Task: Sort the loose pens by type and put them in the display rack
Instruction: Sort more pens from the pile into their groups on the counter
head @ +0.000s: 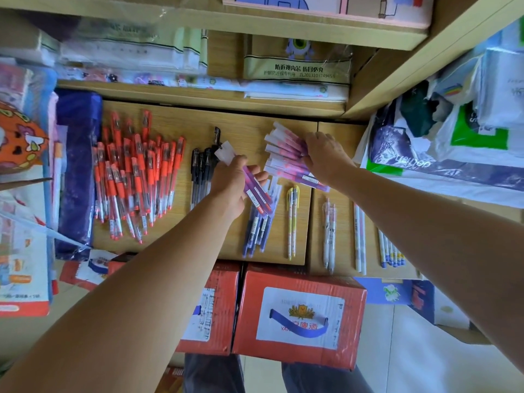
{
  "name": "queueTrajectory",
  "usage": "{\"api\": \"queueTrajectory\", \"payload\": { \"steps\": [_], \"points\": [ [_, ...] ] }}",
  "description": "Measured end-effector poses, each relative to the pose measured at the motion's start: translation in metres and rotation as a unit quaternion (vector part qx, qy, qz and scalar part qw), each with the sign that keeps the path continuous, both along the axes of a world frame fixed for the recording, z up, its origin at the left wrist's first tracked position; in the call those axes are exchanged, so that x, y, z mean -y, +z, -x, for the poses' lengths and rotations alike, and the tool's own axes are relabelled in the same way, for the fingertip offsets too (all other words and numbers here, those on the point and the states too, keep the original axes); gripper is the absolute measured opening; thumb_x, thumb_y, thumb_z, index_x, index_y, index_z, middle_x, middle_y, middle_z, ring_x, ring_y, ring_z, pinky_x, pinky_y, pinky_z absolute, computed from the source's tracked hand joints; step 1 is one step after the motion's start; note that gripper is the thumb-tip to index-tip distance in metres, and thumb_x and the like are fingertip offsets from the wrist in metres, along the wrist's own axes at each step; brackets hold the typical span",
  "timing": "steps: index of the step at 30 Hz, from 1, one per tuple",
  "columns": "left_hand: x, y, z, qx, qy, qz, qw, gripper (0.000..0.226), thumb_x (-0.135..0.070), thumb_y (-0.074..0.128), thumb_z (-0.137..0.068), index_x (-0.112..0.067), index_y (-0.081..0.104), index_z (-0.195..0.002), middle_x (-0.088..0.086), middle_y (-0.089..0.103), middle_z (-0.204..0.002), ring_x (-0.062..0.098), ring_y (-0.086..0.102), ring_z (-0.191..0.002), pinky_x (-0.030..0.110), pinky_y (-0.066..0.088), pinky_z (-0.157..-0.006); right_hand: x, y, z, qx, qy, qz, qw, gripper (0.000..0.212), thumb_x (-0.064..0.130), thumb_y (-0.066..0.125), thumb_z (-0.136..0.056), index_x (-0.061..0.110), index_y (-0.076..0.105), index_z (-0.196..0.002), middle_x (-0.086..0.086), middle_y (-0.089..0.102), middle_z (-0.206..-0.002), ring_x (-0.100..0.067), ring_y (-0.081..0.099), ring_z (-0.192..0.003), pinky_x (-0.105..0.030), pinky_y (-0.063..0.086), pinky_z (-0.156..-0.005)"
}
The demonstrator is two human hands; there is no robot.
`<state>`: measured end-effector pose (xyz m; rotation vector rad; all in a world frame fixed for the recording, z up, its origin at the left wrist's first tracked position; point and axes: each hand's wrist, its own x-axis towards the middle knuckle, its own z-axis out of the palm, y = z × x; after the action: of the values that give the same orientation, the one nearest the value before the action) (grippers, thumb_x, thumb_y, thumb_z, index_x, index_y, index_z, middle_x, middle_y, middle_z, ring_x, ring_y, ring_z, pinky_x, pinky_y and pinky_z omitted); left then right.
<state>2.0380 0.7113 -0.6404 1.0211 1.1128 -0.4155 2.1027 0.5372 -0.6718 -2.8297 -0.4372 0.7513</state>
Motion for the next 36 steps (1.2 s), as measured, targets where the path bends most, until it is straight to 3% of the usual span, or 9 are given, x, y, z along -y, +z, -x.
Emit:
{"api": "queueTrajectory", "payload": {
  "steps": [6, 9, 11, 15, 19, 22, 26, 30, 36],
  "points": [
    [0.007, 0.008, 0.004, -0.009, -0.016, 0.001, 1.000, 0.010, -0.017, 0.050, -0.099, -0.008, 0.049, -0.095, 0.008, 0.062, -0.076, 0.023, 0.066, -0.071, 0.038, 0.057, -0.078, 0.012, -0.002, 0.011, 0.018, -0.018, -0.015, 1.000, 0.030, 0.018, 0.041, -0.100, 0.001, 0.047, -0.123, -0.019, 0.052, -0.119, -0.034, 0.048, -0.110, -0.044, 0.041, -0.094],
    [0.014, 0.014, 0.006, -0.005, -0.018, -0.005, 1.000, 0.014, -0.016, 0.049, -0.099, -0.009, 0.048, -0.087, 0.006, 0.056, -0.071, 0.021, 0.061, -0.066, 0.034, 0.056, -0.073, 0.020, 0.003, 0.014, 0.025, -0.064, -0.051, 0.996, 0.027, 0.020, 0.040, -0.100, 0.001, 0.048, -0.118, -0.020, 0.059, -0.108, -0.036, 0.056, -0.095, -0.041, 0.044, -0.078],
    [0.022, 0.019, 0.008, -0.003, -0.025, -0.007, 1.000, 0.015, -0.014, 0.048, -0.099, -0.010, 0.047, -0.085, 0.005, 0.050, -0.067, 0.018, 0.054, -0.061, 0.031, 0.055, -0.068, 0.026, 0.009, 0.018, -0.017, -0.128, -0.120, 0.984, 0.022, 0.019, 0.045, -0.099, 0.002, 0.048, -0.113, -0.018, 0.063, -0.098, -0.034, 0.062, -0.083, -0.038, 0.046, -0.068],
    [0.045, 0.029, 0.015, -0.004, -0.064, -0.023, 0.998, 0.006, -0.013, 0.049, -0.097, -0.008, 0.048, -0.093, 0.002, 0.049, -0.063, 0.014, 0.051, -0.050, 0.027, 0.055, -0.056, 0.043, 0.028, 0.038, -0.162, -0.235, -0.279, 0.917, 0.004, 0.013, 0.048, -0.099, 0.010, 0.047, -0.098, -0.009, 0.060, -0.075, -0.008, 0.060, -0.048, -0.025, 0.049, -0.050],
    [0.081, 0.045, 0.028, 0.008, -0.081, -0.032, 0.996, 0.010, -0.011, 0.049, -0.097, -0.009, 0.049, -0.087, 0.003, 0.048, -0.063, 0.013, 0.047, -0.046, 0.026, 0.048, -0.051, 0.067, 0.043, 0.069, -0.229, -0.304, -0.343, 0.859, 0.008, 0.015, 0.049, -0.099, 0.007, 0.048, -0.100, -0.004, 0.050, -0.066, -0.013, 0.048, -0.052, -0.024, 0.043, -0.049],
    [0.114, 0.053, 0.040, 0.013, -0.094, -0.041, 0.995, 0.022, -0.009, 0.050, -0.094, -0.011, 0.048, -0.072, 0.001, 0.046, -0.057, 0.011, 0.043, -0.040, 0.025, 0.045, -0.049, 0.091, 0.055, 0.093, -0.257, -0.334, -0.391, 0.818, 0.014, 0.013, 0.047, -0.100, 0.011, 0.046, -0.086, -0.003, 0.039, -0.061, -0.007, 0.038, -0.045, -0.018, 0.036, -0.042],
    [0.157, 0.057, 0.059, 0.014, -0.117, -0.032, 0.992, 0.028, -0.012, 0.053, -0.094, -0.014, 0.045, -0.068, -0.002, 0.041, -0.049, 0.009, 0.038, -0.033, 0.017, 0.037, -0.039, 0.126, 0.067, 0.122, -0.251, -0.342, -0.410, 0.807, 0.022, 0.014, 0.047, -0.100, 0.015, 0.044, -0.078, -0.001, 0.038, -0.058, -0.007, 0.036, -0.043, -0.016, 0.031, -0.040],
    [0.198, 0.068, 0.073, 0.022, -0.147, -0.030, 0.988, 0.029, -0.023, 0.056, -0.096, -0.017, 0.046, -0.070, -0.008, 0.039, -0.039, 0.007, 0.034, -0.032, 0.019, 0.032, -0.042, 0.161, 0.084, 0.149, -0.243, -0.374, -0.412, 0.795, 0.019, 0.015, 0.048, -0.100, 0.014, 0.045, -0.081, -0.001, 0.044, -0.061, -0.009, 0.038, -0.044, -0.018, 0.033, -0.041],
    [0.242, 0.088, 0.095, 0.049, -0.235, -0.027, 0.970, 0.033, -0.029, 0.057, -0.096, -0.015, 0.048, -0.068, -0.005, 0.040, -0.041, 0.009, 0.034, -0.032, 0.023, 0.031, -0.045, 0.202, 0.123, 0.200, -0.270, -0.344, -0.403, 0.804, 0.020, 0.020, 0.046, -0.101, 0.010, 0.044, -0.084, -0.003, 0.043, -0.062, -0.007, 0.038, -0.040, -0.022, 0.033, -0.042]
  ]
}}
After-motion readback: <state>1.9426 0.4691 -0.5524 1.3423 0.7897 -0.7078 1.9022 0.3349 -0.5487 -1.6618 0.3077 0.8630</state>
